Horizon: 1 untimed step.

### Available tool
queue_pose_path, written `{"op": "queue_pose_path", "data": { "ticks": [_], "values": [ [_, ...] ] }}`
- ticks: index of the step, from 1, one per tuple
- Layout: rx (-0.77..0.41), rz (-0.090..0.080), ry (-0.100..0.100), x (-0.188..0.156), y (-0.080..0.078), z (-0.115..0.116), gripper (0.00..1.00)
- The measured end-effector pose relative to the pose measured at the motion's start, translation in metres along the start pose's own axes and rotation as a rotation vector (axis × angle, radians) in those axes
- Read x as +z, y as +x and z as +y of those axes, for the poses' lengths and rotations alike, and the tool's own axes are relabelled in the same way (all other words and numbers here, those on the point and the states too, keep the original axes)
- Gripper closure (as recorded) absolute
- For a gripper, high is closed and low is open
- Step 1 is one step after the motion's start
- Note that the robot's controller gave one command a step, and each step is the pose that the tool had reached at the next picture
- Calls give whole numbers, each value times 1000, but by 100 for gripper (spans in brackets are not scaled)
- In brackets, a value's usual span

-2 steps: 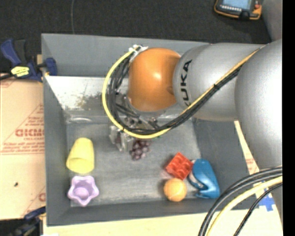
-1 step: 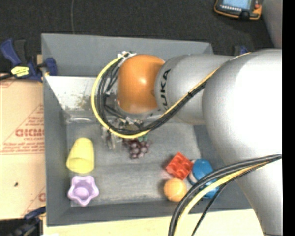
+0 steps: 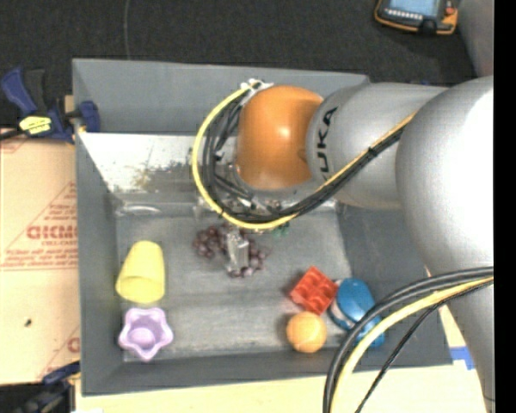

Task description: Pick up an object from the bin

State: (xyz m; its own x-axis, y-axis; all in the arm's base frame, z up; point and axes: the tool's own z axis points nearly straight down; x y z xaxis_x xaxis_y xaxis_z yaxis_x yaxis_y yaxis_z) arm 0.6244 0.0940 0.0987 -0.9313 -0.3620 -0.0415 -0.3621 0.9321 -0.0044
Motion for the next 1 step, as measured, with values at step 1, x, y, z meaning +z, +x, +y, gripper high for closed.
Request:
{"op": "queue_pose_path", "data": {
  "ticks": [1],
  "values": [
    [0, 2, -3, 1, 0, 2, 0]
  ]
}}
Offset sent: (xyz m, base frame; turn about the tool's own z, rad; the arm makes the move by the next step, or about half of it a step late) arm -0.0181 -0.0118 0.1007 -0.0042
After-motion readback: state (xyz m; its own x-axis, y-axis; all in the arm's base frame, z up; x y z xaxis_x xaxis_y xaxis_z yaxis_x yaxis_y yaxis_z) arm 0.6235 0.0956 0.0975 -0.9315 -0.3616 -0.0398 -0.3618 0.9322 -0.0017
